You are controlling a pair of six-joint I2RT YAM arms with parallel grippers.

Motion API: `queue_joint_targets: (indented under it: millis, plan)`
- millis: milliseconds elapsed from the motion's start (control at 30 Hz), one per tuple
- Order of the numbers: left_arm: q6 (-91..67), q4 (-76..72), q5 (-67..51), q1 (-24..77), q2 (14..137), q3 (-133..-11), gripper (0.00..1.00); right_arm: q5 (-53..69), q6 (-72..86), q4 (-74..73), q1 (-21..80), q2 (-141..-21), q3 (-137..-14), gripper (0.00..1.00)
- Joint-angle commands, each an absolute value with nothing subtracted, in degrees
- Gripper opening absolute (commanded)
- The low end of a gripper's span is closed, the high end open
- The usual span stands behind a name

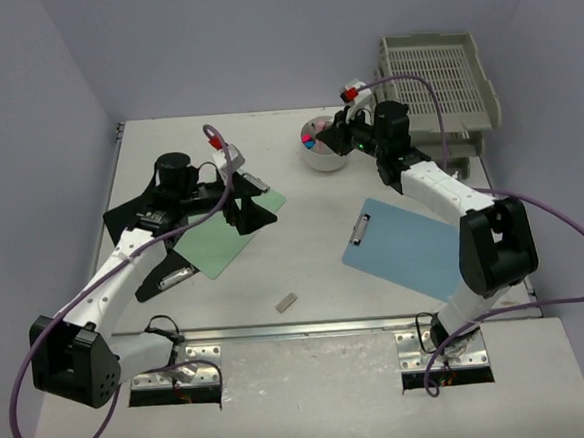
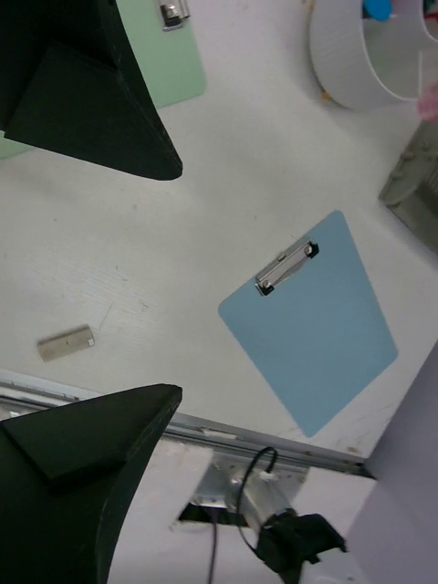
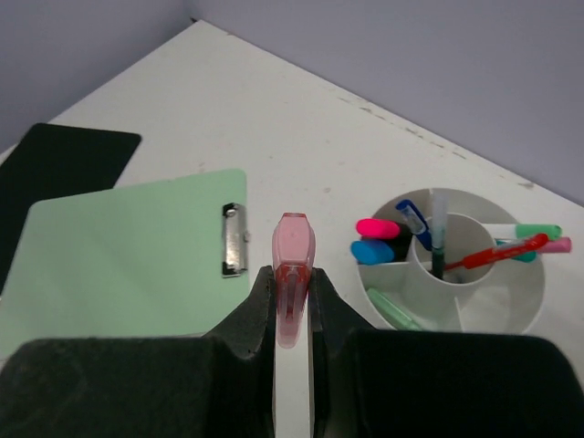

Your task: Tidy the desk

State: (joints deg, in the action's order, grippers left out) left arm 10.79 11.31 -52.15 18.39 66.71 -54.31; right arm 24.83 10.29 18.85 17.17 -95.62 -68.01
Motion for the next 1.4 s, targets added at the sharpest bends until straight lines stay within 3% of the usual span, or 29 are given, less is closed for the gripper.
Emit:
queue_joint_targets:
  millis: [0, 233, 833, 1067, 1200, 1367]
  plan:
    - [-14.7, -5.5, -53.3, 14.2, 65.7, -51.0, 0.92, 13.0, 7.2, 32.2, 17.1, -96.0, -64.9, 0.00]
    - [-17.4, -9.1, -48.6, 14.2, 64.0, -46.6, 0.93, 2.3, 15.2, 32.9, 17.1, -101.1, -66.7, 0.00]
    - [-13.3, -3.8, -42.2, 13.7, 64.0, -43.9, 0.93, 2.6, 16.9, 40.4, 17.1, -110.7, -68.4, 0.02]
    - [-12.0, -2.9, -40.9, 13.7, 64.1, -43.3, 0.93, 3.8, 14.4, 46.3, 17.1, -112.9, -66.8, 0.18]
    - [-10.5, -1.5, -41.3, 13.8, 64.0, -43.0, 0.93, 4.6, 14.4, 46.4, 17.1, -112.3, -65.6, 0.46]
    - [-1.7, 7.7, -38.0, 18.0, 65.0, -45.9, 0.85, 6.8, 15.5, 43.2, 17.2, -109.1, -64.6, 0.58]
